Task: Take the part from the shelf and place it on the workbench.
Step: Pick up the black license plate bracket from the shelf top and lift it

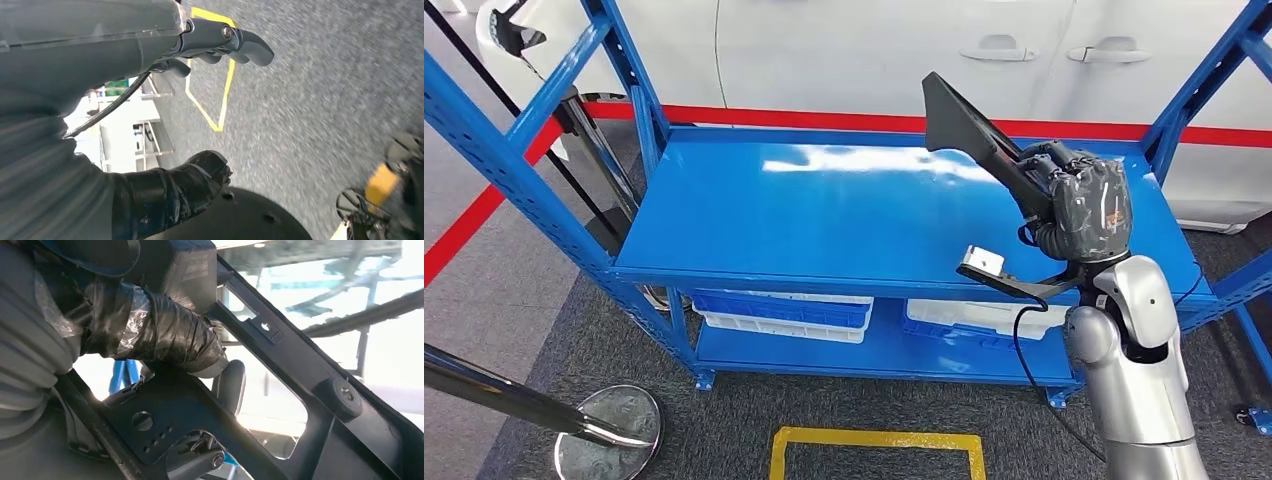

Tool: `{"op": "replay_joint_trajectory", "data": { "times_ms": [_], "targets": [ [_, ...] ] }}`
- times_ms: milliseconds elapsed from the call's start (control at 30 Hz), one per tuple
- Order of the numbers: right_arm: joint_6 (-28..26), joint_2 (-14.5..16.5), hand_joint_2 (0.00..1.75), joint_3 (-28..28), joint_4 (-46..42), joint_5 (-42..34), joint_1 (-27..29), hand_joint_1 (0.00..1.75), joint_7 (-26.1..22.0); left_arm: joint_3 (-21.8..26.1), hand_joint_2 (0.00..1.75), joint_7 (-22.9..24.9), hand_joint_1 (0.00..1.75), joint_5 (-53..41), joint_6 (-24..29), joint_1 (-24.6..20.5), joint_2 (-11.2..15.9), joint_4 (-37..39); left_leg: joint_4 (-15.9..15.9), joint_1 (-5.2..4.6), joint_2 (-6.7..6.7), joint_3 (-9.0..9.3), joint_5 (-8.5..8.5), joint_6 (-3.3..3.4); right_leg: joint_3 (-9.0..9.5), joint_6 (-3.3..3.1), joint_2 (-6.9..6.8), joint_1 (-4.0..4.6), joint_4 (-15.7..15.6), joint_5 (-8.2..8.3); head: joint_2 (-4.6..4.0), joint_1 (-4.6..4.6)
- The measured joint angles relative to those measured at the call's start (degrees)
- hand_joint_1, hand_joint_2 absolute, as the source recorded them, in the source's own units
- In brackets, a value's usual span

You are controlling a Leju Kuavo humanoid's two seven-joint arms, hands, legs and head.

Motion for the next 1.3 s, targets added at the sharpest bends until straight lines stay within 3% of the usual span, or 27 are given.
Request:
{"op": "replay_joint_trajectory", "data": {
  "times_ms": [67,167,233,300,333,367,400,467,533,567,600,700,800,867,933,967,1000,1033,1067,1133,1167,1233,1267,1300],
  "targets": [
    [0.59,-0.01,1.75,0.0,-1.37,-0.71,0.19,1.75,-0.5,0.02,1.75,0.22,0.0,-0.11,0.42,0.01,-0.34,0.0,1.14,-0.14,-0.11,-0.95,0.31,-0.67,1.86,-0.66,0.21,0.3,-3.37,-1.22,0.0,-0.01],
    [0.89,-0.02,1.75,0.0,-2.53,-0.87,0.34,1.75,-0.5,0.04,1.75,0.3,0.0,-0.12,0.61,0.11,-0.62,0.01,1.76,-0.02,-0.3,-1.74,0.36,-1.67,0.82,-2.58,0.14,0.27,-3.53,-0.23,0.0,-0.02],
    [1.05,-0.02,1.75,0.0,-3.09,-0.98,0.34,1.75,-0.47,0.07,1.75,0.31,0.0,-0.12,0.75,0.13,-0.71,0.02,5.21,0.26,-0.4,-3.27,-3.55,-2.29,-0.36,-3.69,-0.05,0.15,-3.79,1.01,0.0,-0.01],
    [1.13,-0.02,1.75,0.0,-3.44,-1.05,0.37,1.75,-0.46,0.1,1.75,0.31,0.0,-0.12,0.83,0.08,-0.79,0.02,12.06,0.45,-0.4,-5.16,-8.84,-2.8,-1.75,-4.05,-0.08,0.32,-3.78,2.19,0.0,-0.01],
    [1.14,-0.02,1.75,0.0,-3.51,-1.08,0.39,1.75,-0.46,0.12,1.75,0.31,0.0,-0.12,0.85,0.07,-0.79,0.01,15.23,0.5,-0.4,-5.65,-10.21,-2.91,-2.51,-4.07,-0.08,0.44,-3.75,2.78,0.0,-0.01],
    [1.15,-0.02,1.75,0.0,-3.55,-1.1,0.43,1.75,-0.46,0.15,1.75,0.31,0.0,-0.12,0.85,0.06,-0.8,0.01,17.02,0.52,-0.41,-5.42,-10.29,-2.88,-3.28,-4.06,-0.09,0.56,-3.74,3.37,0.0,-0.01],
    [1.16,-0.02,1.75,0.0,-3.58,-1.11,0.46,1.75,-0.46,0.19,1.75,0.31,0.0,-0.12,0.85,0.04,-0.8,0.01,16.96,0.51,-0.41,-4.29,-9.33,-2.71,-4.03,-4.04,-0.09,0.68,-3.73,3.95,0.0,-0.01],
    [1.19,-0.02,1.75,0.0,-3.73,-1.13,0.5,1.75,-0.47,0.31,1.75,0.31,0.0,-0.12,0.85,-0.03,-0.81,0.01,11.28,0.32,-0.47,0.88,-6.62,-1.85,-5.35,-3.96,-0.07,0.9,-3.72,5.13,0.0,-0.01],
    [1.29,-0.03,1.75,0.0,-4.1,-1.32,0.49,1.75,-0.55,0.4,1.75,0.31,0.0,-0.12,0.88,-0.2,-0.79,0.0,2.85,-0.11,-0.52,6.91,-6.58,-0.81,-6.02,-3.54,-0.1,1.03,-3.84,6.2,0.0,0.0],
    [1.51,-0.03,1.75,0.0,-4.31,-1.54,0.48,1.75,-0.66,0.43,1.75,0.31,0.0,-0.11,0.9,-0.27,-0.79,0.0,0.14,-0.4,-0.56,8.57,-6.91,-0.43,-6.06,-3.21,-0.18,0.91,-4.1,6.76,0.0,-0.01],
    [1.94,-0.04,1.75,0.0,-4.57,-1.85,0.47,1.75,-0.86,0.46,1.75,0.31,0.0,-0.08,0.94,-0.31,-0.8,0.0,-1.4,-0.63,-0.56,9.19,-7.03,-0.19,-6.04,-2.78,-0.26,0.81,-4.47,7.39,0.0,-0.01],
    [3.62,-0.06,1.75,0.0,-5.45,-2.56,0.46,1.75,-1.4,0.55,1.75,0.31,0.0,0.03,1.02,-0.31,-1.04,0.01,-3.18,-0.4,-0.47,8.76,-4.97,0.24,-6.18,-1.82,-0.35,0.81,-5.41,8.72,0.0,0.02],
    [3.99,-0.09,1.75,0.0,-5.68,-2.61,0.46,1.75,-1.39,0.58,1.75,0.31,0.0,0.06,1.02,-0.34,-1.15,0.02,-3.65,0.0,-0.29,8.86,-4.31,0.28,-6.39,-1.72,-0.3,0.71,-5.28,8.44,0.0,0.02],
    [4.48,-0.28,1.75,0.0,-6.04,-2.28,0.31,1.75,-0.74,0.75,1.75,0.31,0.0,0.11,1.03,-0.41,-1.25,0.02,-3.74,-0.09,-0.06,7.98,-3.44,0.66,-7.19,-1.68,-0.09,0.71,-2.8,4.77,0.0,0.02],
    [5.41,-0.72,1.75,0.0,-6.22,-1.72,-0.19,1.75,1.15,1.21,1.75,-0.35,0.0,0.35,-0.71,-0.26,-1.21,0.02,-3.28,-0.18,0.11,5.1,-1.5,0.93,-8.55,-1.3,0.05,0.76,5.71,-0.6,0.0,0.03],
    [5.75,-0.86,1.75,0.0,-6.1,-1.59,-0.51,1.75,2.01,1.39,1.75,-0.74,0.0,0.48,-1.87,-0.17,-1.1,0.02,-2.77,-0.14,0.14,3.55,-0.71,0.75,-8.28,-1.07,0.04,0.67,8.64,-1.13,0.0,0.02],
    [6.08,-0.97,1.75,-0.01,-5.83,-1.55,-0.94,1.75,2.85,1.59,1.75,-1.18,0.0,0.62,-3.07,-0.09,-0.99,0.02,-2.06,-0.06,0.16,1.85,0.03,0.53,-6.97,-0.79,0.02,0.52,9.79,-0.57,0.0,0.02],
    [6.19,-0.98,1.75,-0.03,-5.51,-1.65,-1.4,1.75,3.29,1.71,1.75,-1.33,0.0,0.68,-3.57,-0.12,-0.86,0.02,-1.28,0.0,0.16,0.7,0.36,0.27,-4.35,-0.61,0.0,0.33,6.96,0.54,0.0,0.03],
    [6.3,-0.97,1.75,-0.08,-5.13,-1.8,-1.96,1.75,3.74,1.82,1.75,-1.42,0.0,0.72,-3.8,-0.14,-0.72,0.01,-0.38,-0.05,0.11,-0.37,0.58,-0.01,-1.33,-0.48,0.01,0.28,3.08,0.42,0.0,0.03],
    [6.66,-0.93,1.75,-0.43,-3.91,-2.42,-3.21,1.75,5.35,2.04,1.75,-1.5,0.0,0.72,-3.95,-0.12,-0.49,0.0,1.04,-0.29,0.02,-1.68,1.03,-0.55,2.55,-0.92,0.16,0.33,-2.53,-1.35,0.0,0.02],
    [7.02,-0.9,1.75,-0.77,-2.82,-2.84,-4.0,1.75,6.41,2.19,1.75,-1.5,0.0,0.69,-3.97,-0.08,-0.41,0.0,1.33,-0.4,-0.02,-2.01,1.38,-0.81,2.97,-1.37,0.26,0.52,-3.52,-1.97,0.0,0.02],
    [7.79,-0.81,1.75,-1.71,0.17,-3.53,-5.94,1.75,8.54,2.58,1.75,-1.49,0.0,0.63,-4.01,0.08,-0.27,0.0,1.52,-0.35,-0.13,-2.56,1.89,-1.41,1.97,-2.48,0.2,0.42,-3.54,-1.18,0.0,0.03],
    [8.37,-0.65,1.75,-2.19,1.86,-3.89,-7.05,1.75,9.61,2.78,1.75,-1.47,0.0,0.63,-4.02,0.12,-0.21,0.0,2.16,-0.24,-0.21,-3.15,0.93,-1.76,1.3,-3.07,0.11,0.37,-3.55,-0.5,0.0,0.01],
    [9.22,-0.34,1.75,-2.66,3.46,-4.51,-8.19,1.75,10.75,2.96,1.75,-1.44,0.0,0.69,-3.99,0.18,-0.17,0.0,3.7,-0.1,-0.28,-3.92,-1.06,-2.11,0.49,-3.58,0.02,0.23,-3.62,0.27,0.0,0.0]
  ]
}}
